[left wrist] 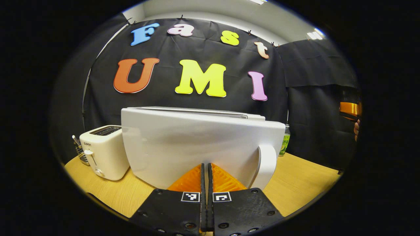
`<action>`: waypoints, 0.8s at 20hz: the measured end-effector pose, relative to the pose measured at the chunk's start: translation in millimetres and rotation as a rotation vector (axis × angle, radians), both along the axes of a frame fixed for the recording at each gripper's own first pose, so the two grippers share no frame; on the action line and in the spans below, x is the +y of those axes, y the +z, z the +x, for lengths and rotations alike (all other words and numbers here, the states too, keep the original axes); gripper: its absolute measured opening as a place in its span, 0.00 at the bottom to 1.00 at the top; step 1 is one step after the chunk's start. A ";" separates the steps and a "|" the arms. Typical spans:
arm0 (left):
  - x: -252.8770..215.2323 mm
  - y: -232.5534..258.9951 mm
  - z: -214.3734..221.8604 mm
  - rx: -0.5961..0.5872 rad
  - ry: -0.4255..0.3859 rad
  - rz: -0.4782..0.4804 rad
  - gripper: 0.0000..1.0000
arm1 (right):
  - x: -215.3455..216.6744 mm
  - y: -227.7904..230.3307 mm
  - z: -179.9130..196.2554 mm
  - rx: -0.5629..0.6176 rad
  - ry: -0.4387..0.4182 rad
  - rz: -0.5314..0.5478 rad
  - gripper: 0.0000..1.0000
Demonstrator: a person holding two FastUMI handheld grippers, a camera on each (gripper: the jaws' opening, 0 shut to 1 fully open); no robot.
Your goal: Open the microwave oven with the left hand, put the food in, and close the microwave oven.
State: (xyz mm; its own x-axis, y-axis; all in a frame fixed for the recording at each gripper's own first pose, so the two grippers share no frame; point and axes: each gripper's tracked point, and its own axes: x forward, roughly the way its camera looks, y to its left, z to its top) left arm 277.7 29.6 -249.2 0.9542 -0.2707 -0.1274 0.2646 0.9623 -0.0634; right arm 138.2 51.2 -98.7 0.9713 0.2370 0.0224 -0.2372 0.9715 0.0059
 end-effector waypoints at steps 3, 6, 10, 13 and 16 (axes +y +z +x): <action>-16.6 -0.9 24.4 -0.008 -0.003 0.018 0.00 | -7.3 -5.9 10.0 0.001 0.001 0.010 0.91; -29.3 -0.3 48.5 -0.018 0.006 0.033 0.00 | -13.3 -14.8 20.9 0.016 0.003 0.019 1.00; -41.5 0.2 80.7 -0.023 0.021 0.005 0.00 | -17.0 -25.6 31.4 0.034 0.010 0.030 1.00; -42.7 -5.9 101.4 -0.015 0.075 0.021 0.00 | -19.3 -31.3 35.9 0.032 0.008 0.014 0.91; -41.6 -1.6 108.2 -0.024 0.074 -0.010 0.00 | -18.4 -33.5 35.5 0.034 0.010 0.003 1.00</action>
